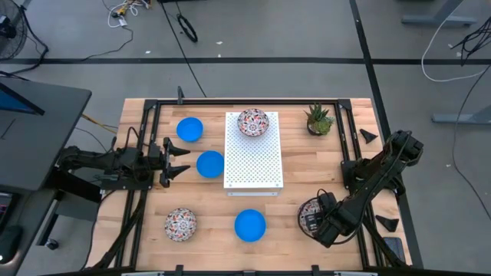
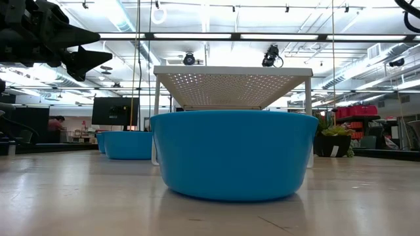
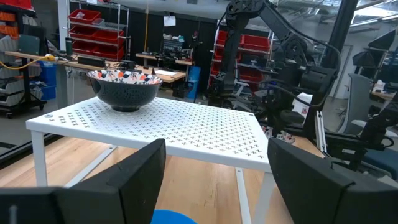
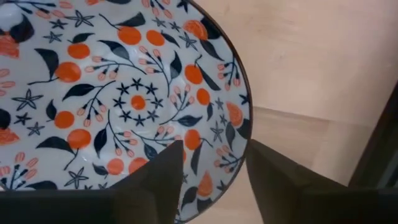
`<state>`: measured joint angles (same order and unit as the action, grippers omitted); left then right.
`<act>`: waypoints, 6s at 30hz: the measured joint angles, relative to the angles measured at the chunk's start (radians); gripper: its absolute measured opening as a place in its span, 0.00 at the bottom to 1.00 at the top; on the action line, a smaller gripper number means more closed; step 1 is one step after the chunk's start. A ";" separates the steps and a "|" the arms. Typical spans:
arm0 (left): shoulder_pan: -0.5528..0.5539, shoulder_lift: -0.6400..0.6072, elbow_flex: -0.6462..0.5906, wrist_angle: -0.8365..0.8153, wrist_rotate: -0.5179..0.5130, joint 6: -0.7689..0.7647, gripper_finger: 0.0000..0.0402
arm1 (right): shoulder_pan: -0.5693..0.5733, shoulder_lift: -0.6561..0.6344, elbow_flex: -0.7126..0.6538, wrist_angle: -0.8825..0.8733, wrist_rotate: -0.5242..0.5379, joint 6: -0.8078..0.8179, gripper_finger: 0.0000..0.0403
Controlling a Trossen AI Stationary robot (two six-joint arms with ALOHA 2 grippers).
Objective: Pick & Place Mini bowls
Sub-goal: Stack the right white bowl on top of the other white bowl on the shelf
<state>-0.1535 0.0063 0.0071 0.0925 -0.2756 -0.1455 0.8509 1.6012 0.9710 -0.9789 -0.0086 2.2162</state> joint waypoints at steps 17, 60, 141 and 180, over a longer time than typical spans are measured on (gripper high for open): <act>0.000 0.000 0.000 0.000 0.000 0.000 0.72 | -0.008 -0.045 0.002 -0.003 0.018 -0.039 0.04; 0.000 0.000 0.000 0.000 0.000 0.000 0.72 | -0.231 -0.547 0.013 -0.028 -0.038 -0.489 0.02; 0.000 0.000 0.000 0.000 0.000 0.000 0.72 | -1.349 0.319 1.229 -0.534 -0.321 -1.746 0.02; 0.000 0.000 0.000 0.000 0.000 0.000 0.72 | -1.397 0.436 1.228 -0.502 -0.302 -1.704 0.12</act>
<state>-0.1535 0.0063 0.0074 0.0925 -0.2756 -0.1459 -0.5457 2.0369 2.1990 -1.4811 -0.3106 0.5125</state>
